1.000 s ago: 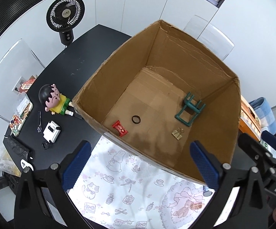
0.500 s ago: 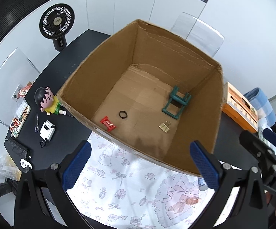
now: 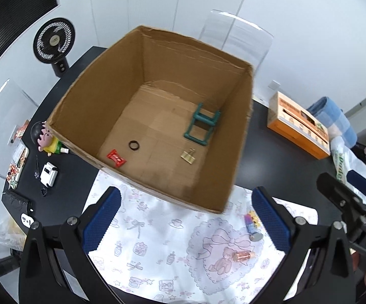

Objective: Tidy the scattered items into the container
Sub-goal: 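Withdraw both open tools from the box back over the mat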

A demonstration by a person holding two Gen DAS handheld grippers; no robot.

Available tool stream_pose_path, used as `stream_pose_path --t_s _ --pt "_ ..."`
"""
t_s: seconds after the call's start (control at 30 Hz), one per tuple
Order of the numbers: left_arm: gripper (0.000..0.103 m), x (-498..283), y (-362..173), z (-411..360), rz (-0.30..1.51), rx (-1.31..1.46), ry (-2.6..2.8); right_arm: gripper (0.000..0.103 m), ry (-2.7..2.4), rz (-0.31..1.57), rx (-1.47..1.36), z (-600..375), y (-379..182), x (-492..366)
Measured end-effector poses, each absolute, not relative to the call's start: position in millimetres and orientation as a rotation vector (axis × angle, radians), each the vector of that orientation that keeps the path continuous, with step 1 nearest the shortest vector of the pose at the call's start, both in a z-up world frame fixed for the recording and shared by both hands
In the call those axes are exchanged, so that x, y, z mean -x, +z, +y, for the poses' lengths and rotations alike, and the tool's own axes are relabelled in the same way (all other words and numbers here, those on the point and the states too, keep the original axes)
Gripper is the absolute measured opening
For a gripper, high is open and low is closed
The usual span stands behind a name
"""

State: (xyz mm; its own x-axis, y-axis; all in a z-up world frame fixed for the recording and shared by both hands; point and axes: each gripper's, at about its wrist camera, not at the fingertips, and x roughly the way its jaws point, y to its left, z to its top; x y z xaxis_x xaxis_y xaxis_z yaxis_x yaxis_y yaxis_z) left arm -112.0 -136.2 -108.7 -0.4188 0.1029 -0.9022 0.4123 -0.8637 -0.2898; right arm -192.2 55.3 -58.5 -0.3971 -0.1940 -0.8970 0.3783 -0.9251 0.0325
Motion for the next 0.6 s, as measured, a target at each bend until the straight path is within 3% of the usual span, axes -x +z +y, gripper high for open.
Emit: stream_pose_path --t_s 0.6 --pt "0.103 118.4 -102.1 -38.0 0.569 -1.679 -2.502 0.103 -2.444 0.138 -1.546 161.2 -64.8 164.6"
